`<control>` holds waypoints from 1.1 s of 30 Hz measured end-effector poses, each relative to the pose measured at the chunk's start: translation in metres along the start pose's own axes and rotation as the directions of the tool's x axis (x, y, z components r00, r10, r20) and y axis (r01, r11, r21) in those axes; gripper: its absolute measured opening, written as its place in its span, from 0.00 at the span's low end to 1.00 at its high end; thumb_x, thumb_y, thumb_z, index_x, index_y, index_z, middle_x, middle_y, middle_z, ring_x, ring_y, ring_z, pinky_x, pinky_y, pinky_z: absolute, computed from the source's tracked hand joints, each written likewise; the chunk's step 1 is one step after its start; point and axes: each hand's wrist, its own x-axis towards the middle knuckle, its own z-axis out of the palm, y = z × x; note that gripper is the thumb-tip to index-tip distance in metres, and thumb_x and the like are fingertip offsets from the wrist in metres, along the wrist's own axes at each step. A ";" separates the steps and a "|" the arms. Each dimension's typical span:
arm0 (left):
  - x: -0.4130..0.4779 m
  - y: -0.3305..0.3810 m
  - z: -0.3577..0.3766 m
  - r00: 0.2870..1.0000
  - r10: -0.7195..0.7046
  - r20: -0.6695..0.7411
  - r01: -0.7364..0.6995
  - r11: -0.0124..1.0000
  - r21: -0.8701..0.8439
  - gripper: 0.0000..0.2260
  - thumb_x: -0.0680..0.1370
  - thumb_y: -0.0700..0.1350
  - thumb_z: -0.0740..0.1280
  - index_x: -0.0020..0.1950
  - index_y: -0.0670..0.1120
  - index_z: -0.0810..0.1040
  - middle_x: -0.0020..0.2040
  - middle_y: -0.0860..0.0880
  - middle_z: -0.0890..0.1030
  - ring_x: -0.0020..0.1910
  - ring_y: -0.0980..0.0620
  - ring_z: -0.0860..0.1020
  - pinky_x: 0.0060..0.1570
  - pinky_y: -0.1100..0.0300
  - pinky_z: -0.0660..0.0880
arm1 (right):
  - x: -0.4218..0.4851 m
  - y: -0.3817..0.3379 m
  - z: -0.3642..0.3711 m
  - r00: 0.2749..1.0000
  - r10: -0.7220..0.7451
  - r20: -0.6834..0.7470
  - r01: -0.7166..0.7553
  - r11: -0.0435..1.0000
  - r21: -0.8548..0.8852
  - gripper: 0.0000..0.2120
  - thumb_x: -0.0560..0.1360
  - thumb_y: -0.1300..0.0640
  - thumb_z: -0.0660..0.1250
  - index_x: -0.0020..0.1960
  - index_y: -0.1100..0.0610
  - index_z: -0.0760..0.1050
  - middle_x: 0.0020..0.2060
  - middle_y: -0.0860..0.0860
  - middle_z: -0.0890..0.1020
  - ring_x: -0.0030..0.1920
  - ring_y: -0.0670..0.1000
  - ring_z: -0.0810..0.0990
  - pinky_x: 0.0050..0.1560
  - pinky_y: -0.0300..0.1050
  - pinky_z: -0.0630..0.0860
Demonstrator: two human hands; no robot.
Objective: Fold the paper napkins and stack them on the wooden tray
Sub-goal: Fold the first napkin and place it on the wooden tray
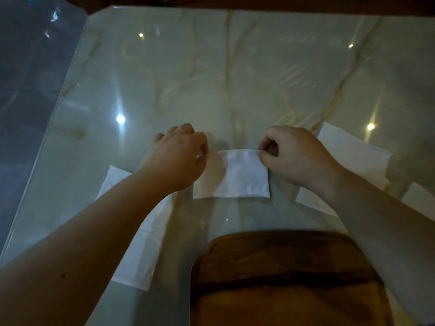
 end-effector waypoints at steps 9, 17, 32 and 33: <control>-0.052 0.028 -0.030 0.977 -0.202 0.067 0.149 0.425 -0.893 0.07 0.72 0.35 0.68 0.38 0.46 0.77 0.28 0.49 0.82 0.31 0.49 0.81 0.32 0.54 0.79 | -0.057 -0.011 -0.025 0.969 0.158 -0.189 0.024 0.704 0.710 0.07 0.71 0.63 0.69 0.41 0.51 0.77 0.32 0.46 0.81 0.35 0.47 0.80 0.38 0.42 0.77; -0.115 0.071 -0.016 0.956 -0.199 0.216 0.285 0.460 -0.841 0.05 0.71 0.41 0.70 0.39 0.51 0.80 0.34 0.49 0.84 0.35 0.48 0.82 0.32 0.51 0.80 | -0.139 -0.004 -0.021 0.952 0.270 -0.146 -0.108 0.738 0.666 0.04 0.71 0.58 0.67 0.42 0.49 0.76 0.39 0.47 0.82 0.34 0.49 0.79 0.36 0.35 0.72; -0.159 0.086 0.038 0.977 -0.068 0.204 0.152 0.891 -0.429 0.08 0.73 0.47 0.68 0.47 0.60 0.74 0.37 0.58 0.79 0.33 0.61 0.78 0.33 0.66 0.76 | -0.203 0.012 0.006 0.980 0.188 -0.065 -0.160 0.938 0.309 0.04 0.74 0.56 0.66 0.46 0.47 0.75 0.33 0.40 0.79 0.38 0.41 0.78 0.35 0.28 0.70; -0.159 0.086 0.039 0.982 -0.042 0.183 0.110 0.917 -0.383 0.07 0.73 0.48 0.67 0.48 0.59 0.75 0.35 0.59 0.77 0.32 0.62 0.76 0.31 0.68 0.74 | -0.202 0.012 0.006 0.984 0.164 -0.061 -0.144 0.955 0.259 0.03 0.74 0.56 0.66 0.46 0.47 0.75 0.35 0.39 0.78 0.39 0.42 0.77 0.36 0.30 0.70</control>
